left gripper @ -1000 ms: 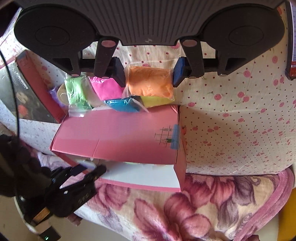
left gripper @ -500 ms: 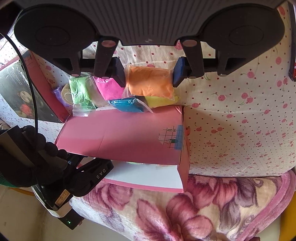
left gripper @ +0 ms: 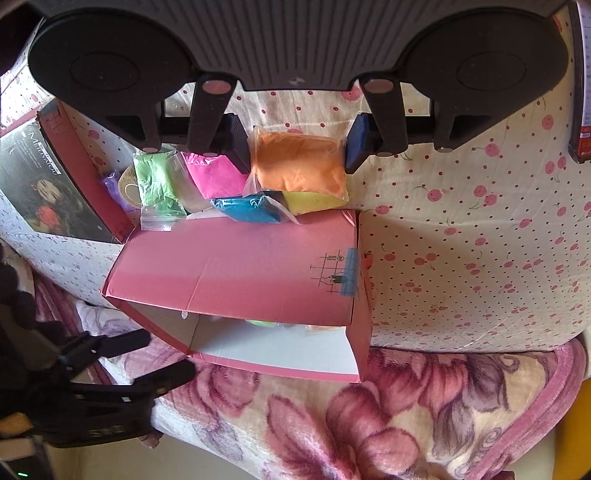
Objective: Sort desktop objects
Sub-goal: 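Lower the orange bag into the pink box and open the left tool while the right returns to the bags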
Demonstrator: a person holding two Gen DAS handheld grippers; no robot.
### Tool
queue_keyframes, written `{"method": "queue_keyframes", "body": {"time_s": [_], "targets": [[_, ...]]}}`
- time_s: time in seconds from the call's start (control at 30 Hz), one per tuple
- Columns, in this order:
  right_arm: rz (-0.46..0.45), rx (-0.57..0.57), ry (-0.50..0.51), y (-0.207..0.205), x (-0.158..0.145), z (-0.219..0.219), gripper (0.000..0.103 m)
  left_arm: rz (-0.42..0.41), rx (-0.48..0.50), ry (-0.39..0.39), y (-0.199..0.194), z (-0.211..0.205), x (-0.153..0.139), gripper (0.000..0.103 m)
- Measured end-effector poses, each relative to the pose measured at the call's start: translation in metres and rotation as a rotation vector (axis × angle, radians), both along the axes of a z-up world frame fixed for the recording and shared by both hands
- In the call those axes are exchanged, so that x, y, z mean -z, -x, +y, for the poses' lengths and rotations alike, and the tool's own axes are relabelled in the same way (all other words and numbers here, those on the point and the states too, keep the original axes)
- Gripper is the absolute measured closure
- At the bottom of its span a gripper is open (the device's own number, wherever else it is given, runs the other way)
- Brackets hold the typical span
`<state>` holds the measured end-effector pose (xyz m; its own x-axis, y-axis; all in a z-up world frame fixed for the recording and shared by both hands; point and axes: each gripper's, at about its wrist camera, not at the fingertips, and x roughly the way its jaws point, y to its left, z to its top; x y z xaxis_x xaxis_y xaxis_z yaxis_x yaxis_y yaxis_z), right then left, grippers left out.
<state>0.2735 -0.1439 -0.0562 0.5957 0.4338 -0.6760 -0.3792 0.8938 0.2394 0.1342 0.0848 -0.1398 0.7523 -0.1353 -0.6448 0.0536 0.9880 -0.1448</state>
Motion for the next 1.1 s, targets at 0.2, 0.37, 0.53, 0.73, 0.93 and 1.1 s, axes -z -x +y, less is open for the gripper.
{"method": "queue_keyframes", "body": {"time_s": [0.2, 0.37, 0.53, 0.73, 0.93, 1.1], "targets": [[-0.079, 0.012, -0.022, 0.051, 0.002, -0.016, 0.027, -0.05, -0.021, 0.013, 0.013, 0.006, -0.016, 0.051], [-0.121, 0.025, 0.001, 0.083, 0.011, -0.026, 0.026, -0.088, -0.049, 0.01, 0.02, 0.008, -0.031, 0.051], [-0.042, 0.005, 0.016, 0.09, 0.037, -0.029, 0.026, -0.132, -0.066, 0.007, 0.019, 0.011, -0.051, 0.051], [0.05, 0.038, -0.025, 0.084, 0.057, -0.033, 0.026, -0.163, -0.046, 0.011, 0.006, 0.006, -0.073, 0.051], [0.067, 0.032, -0.009, 0.094, 0.07, -0.031, 0.026, -0.199, -0.004, 0.014, -0.031, -0.007, -0.092, 0.051], [0.07, 0.035, 0.023, 0.09, 0.076, -0.028, 0.026, -0.204, 0.004, 0.031, -0.071, -0.018, -0.093, 0.051]]}}
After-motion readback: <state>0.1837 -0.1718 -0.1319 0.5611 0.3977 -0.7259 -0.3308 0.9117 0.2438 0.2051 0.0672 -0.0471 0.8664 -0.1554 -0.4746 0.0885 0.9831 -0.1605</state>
